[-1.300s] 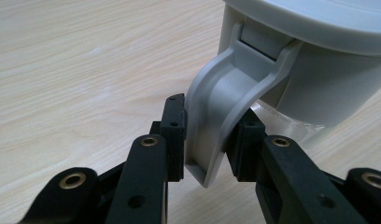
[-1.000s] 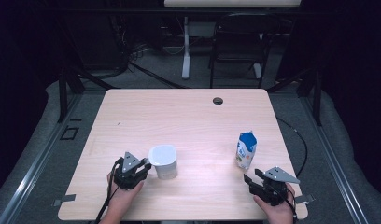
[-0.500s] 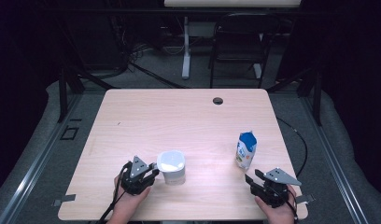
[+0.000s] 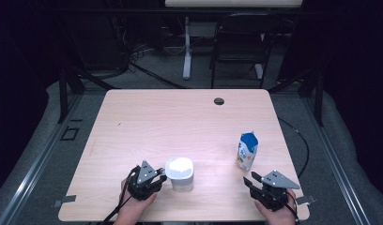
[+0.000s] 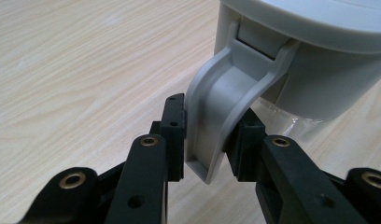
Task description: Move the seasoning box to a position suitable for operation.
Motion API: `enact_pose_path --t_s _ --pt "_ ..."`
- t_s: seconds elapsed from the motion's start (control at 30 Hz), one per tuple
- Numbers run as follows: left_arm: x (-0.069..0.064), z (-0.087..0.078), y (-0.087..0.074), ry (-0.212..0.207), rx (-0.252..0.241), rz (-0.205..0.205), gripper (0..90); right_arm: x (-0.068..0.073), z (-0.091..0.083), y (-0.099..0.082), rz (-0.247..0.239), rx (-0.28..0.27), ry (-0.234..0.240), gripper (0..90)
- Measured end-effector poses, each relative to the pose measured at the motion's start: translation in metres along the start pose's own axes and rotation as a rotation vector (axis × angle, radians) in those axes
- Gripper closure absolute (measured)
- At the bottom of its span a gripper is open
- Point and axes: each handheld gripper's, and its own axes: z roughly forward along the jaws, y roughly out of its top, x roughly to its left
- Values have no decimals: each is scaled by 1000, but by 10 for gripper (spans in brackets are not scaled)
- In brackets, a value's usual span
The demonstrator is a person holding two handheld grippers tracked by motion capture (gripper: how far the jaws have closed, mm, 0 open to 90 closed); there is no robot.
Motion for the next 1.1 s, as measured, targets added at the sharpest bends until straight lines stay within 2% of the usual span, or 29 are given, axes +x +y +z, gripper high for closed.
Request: enact_pose_path --t_s 0.1,0.47,0.7,0.8,0.9,1.1 --pt "-3 0 0 -17 2 11 713 2 2 0 -13 3 12 596" --pt "-7 -3 0 -29 14 12 710 6 5 1 -40 -5 43 527" --pt "-8 -4 -1 -41 15 21 710 8 7 0 -41 15 50 514" --pt "-9 -5 -1 -49 16 12 707 9 7 0 -41 11 55 512" --pt "-6 -6 -1 -66 20 -7 684 9 7 1 -48 16 59 508" --pt "-5 -17 0 -55 9 -18 602 11 7 3 -50 0 58 488"
